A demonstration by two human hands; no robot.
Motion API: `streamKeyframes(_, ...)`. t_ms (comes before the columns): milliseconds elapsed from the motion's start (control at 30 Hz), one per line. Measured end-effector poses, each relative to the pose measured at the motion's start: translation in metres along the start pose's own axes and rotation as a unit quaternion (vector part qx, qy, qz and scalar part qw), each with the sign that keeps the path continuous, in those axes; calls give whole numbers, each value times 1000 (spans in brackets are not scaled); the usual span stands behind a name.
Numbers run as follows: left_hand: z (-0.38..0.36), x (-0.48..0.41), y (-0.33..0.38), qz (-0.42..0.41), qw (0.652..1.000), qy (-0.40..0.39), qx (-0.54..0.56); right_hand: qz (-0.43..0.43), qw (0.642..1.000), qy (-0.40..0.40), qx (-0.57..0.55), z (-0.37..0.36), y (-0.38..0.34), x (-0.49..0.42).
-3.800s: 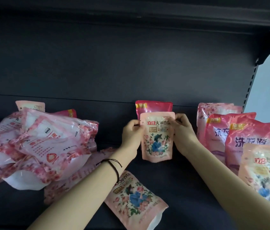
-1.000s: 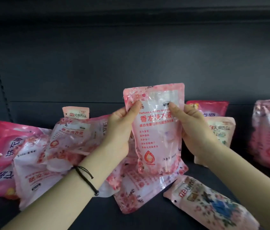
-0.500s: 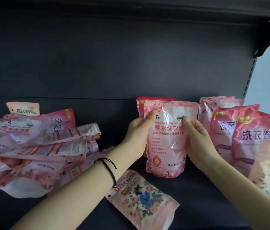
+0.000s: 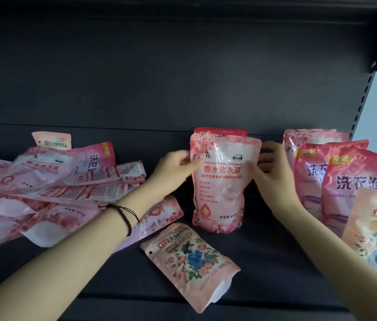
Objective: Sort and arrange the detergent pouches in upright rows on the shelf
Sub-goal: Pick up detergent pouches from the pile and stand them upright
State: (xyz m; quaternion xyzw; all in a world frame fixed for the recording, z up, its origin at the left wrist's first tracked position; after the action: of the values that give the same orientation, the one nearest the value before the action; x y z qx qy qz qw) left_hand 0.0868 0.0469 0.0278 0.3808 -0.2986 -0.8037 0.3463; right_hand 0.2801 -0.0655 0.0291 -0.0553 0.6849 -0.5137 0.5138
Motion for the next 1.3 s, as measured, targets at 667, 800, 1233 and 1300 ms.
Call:
streamKeyframes(667, 18, 128, -20, -187, 757, -84, -620, 219, 624, -473, 582, -111, -27, 100)
streamKeyframes(800, 19, 144, -33, -164, 806, -45, -567, 90, 650, -473, 587, -120, -11, 105)
streamKeyframes(1233, 24, 143, -54, -23, 906, -11, -423, -253, 915, -240, 203, -101, -6, 100)
streamKeyframes(1300, 18, 137, -53, 13, 947, -36, -320, -261, 940, -184, 119, -86, -12, 97)
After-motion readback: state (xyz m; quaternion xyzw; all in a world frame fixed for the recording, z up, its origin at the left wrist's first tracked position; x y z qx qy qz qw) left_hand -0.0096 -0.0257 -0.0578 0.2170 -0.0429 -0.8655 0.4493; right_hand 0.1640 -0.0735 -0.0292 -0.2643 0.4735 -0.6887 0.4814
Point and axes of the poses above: each hand's wrist, its own x-axis away from the middle knuckle, its own z-axis out of the back of the hand, y = z × x, the point moved 6 cm from there along -x, towards the middle knuckle, and after that the axes turned 8 degrees about -x, right-handed, at the moved point
